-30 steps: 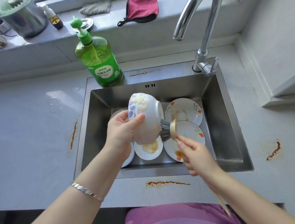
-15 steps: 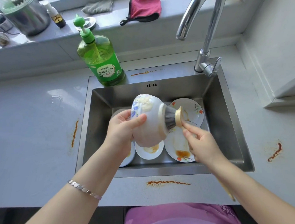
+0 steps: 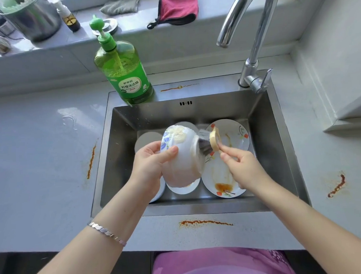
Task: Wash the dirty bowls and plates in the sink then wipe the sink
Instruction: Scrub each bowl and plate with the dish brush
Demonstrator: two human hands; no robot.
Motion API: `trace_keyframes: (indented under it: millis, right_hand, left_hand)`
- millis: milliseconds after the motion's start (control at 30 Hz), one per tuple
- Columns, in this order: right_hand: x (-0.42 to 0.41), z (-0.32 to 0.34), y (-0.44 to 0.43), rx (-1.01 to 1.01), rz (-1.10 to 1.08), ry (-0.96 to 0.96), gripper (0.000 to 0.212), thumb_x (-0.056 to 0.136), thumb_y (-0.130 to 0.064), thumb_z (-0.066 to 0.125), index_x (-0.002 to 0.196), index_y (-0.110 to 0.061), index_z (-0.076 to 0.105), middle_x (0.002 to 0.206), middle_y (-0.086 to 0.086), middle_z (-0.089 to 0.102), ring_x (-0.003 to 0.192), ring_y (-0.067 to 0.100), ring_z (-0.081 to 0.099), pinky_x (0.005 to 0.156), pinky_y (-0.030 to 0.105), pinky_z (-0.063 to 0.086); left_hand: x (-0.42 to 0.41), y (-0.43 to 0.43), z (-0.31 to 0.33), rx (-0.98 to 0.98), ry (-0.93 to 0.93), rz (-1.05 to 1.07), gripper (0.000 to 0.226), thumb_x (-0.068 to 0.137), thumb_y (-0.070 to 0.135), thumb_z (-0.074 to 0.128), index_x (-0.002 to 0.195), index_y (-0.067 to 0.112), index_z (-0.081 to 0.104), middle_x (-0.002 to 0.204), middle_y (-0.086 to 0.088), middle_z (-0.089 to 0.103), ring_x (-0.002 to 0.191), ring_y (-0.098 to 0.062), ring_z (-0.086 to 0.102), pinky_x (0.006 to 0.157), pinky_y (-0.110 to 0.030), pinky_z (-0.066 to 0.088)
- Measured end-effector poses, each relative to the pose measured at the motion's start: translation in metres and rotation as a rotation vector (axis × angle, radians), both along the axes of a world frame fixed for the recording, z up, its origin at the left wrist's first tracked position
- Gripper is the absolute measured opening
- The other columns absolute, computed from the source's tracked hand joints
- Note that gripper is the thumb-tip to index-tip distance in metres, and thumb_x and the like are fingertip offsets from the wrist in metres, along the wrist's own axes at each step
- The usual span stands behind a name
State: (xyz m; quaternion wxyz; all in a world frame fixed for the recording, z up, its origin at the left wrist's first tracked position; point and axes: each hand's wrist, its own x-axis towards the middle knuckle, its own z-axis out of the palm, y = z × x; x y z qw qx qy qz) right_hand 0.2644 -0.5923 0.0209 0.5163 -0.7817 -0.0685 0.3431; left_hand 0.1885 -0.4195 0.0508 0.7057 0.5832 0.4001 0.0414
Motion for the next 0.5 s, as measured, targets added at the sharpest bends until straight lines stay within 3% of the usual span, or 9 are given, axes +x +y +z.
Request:
trace_keyframes:
  millis: [67, 133, 167, 200, 267, 333, 400, 433, 500]
  right_hand:
    - [-0.015, -0.002, -0.003, -0.017, 0.034, 0.057, 0.037, 0.099, -0.015, 0.041, 0.135, -0.021, 0.046, 0.036, -0.029, 0.043, 0.036, -0.008, 0.046, 0.036, 0.007, 0.035]
    - [-0.035, -0.002, -0.004, 0.007, 0.051, 0.084, 0.037, 0.098, -0.017, 0.043, 0.134, -0.025, 0.047, 0.081, -0.029, 0.062, 0.061, -0.005, 0.063, 0.048, 0.011, 0.047]
    - [-0.042, 0.0, -0.003, 0.031, 0.044, 0.078, 0.037, 0.098, -0.018, 0.043, 0.133, -0.027, 0.047, 0.102, -0.024, 0.061, 0.072, -0.004, 0.064, 0.052, 0.008, 0.047]
    - [-0.046, 0.0, -0.001, 0.059, 0.036, 0.064, 0.037, 0.098, -0.018, 0.043, 0.133, -0.029, 0.046, 0.109, -0.024, 0.059, 0.08, -0.003, 0.063, 0.055, 0.003, 0.044]
    - [-0.043, 0.001, 0.005, 0.098, 0.022, 0.042, 0.038, 0.098, -0.018, 0.043, 0.133, -0.031, 0.043, 0.093, -0.037, 0.055, 0.089, -0.007, 0.059, 0.068, 0.001, 0.043]
    - [-0.031, -0.005, 0.01, 0.072, -0.007, 0.027, 0.038, 0.098, -0.017, 0.043, 0.133, -0.03, 0.044, 0.084, -0.038, 0.056, 0.082, -0.012, 0.054, 0.087, 0.011, 0.046]
    - [-0.021, -0.017, 0.012, 0.017, 0.02, 0.023, 0.037, 0.097, -0.016, 0.043, 0.133, -0.026, 0.047, 0.073, -0.038, 0.057, 0.076, -0.012, 0.053, 0.101, 0.019, 0.039]
    - [-0.018, -0.026, 0.011, -0.017, 0.051, 0.038, 0.037, 0.097, -0.017, 0.043, 0.133, -0.025, 0.048, 0.079, -0.037, 0.058, 0.083, -0.01, 0.056, 0.103, 0.019, 0.035]
    - [-0.016, -0.044, 0.008, -0.132, 0.126, 0.064, 0.038, 0.097, -0.02, 0.045, 0.134, -0.024, 0.047, 0.119, -0.021, 0.057, 0.117, 0.004, 0.051, 0.1, 0.015, 0.03]
  left_hand:
    - [0.0, 0.004, -0.002, -0.017, 0.002, 0.039, 0.009, 0.083, 0.005, 0.063, 0.092, 0.005, 0.066, 0.08, -0.008, 0.069, 0.07, -0.021, 0.065, 0.06, -0.033, 0.054]
    - [0.002, 0.009, -0.005, -0.027, 0.008, 0.105, 0.006, 0.084, 0.005, 0.062, 0.089, 0.006, 0.066, 0.077, -0.006, 0.069, 0.067, -0.019, 0.065, 0.059, -0.032, 0.055]
    - [0.002, 0.012, -0.007, -0.027, 0.014, 0.13, 0.005, 0.084, 0.005, 0.062, 0.088, 0.006, 0.066, 0.077, -0.006, 0.069, 0.067, -0.019, 0.065, 0.061, -0.033, 0.055]
    - [0.003, 0.013, -0.01, -0.033, 0.025, 0.144, 0.005, 0.085, 0.005, 0.062, 0.088, 0.006, 0.066, 0.078, -0.007, 0.069, 0.069, -0.02, 0.064, 0.063, -0.034, 0.055]
    - [0.001, 0.013, -0.014, -0.051, 0.055, 0.127, 0.006, 0.085, 0.006, 0.063, 0.089, 0.005, 0.066, 0.083, -0.01, 0.068, 0.073, -0.023, 0.064, 0.065, -0.035, 0.055]
    - [-0.002, 0.013, -0.017, -0.074, 0.068, 0.077, 0.006, 0.084, 0.007, 0.063, 0.089, 0.006, 0.066, 0.083, -0.01, 0.069, 0.073, -0.022, 0.065, 0.061, -0.033, 0.055]
    - [-0.006, 0.016, -0.02, -0.089, 0.068, 0.055, 0.005, 0.084, 0.006, 0.063, 0.088, 0.008, 0.066, 0.08, -0.007, 0.07, 0.069, -0.019, 0.066, 0.057, -0.03, 0.056]
    - [-0.008, 0.02, -0.023, -0.07, 0.076, 0.043, 0.005, 0.084, 0.006, 0.064, 0.088, 0.009, 0.066, 0.079, -0.006, 0.07, 0.067, -0.017, 0.066, 0.055, -0.028, 0.057]
    - [-0.009, 0.031, -0.03, -0.002, 0.111, 0.012, 0.007, 0.082, 0.006, 0.067, 0.089, 0.009, 0.066, 0.081, -0.007, 0.07, 0.068, -0.018, 0.066, 0.051, -0.025, 0.055]
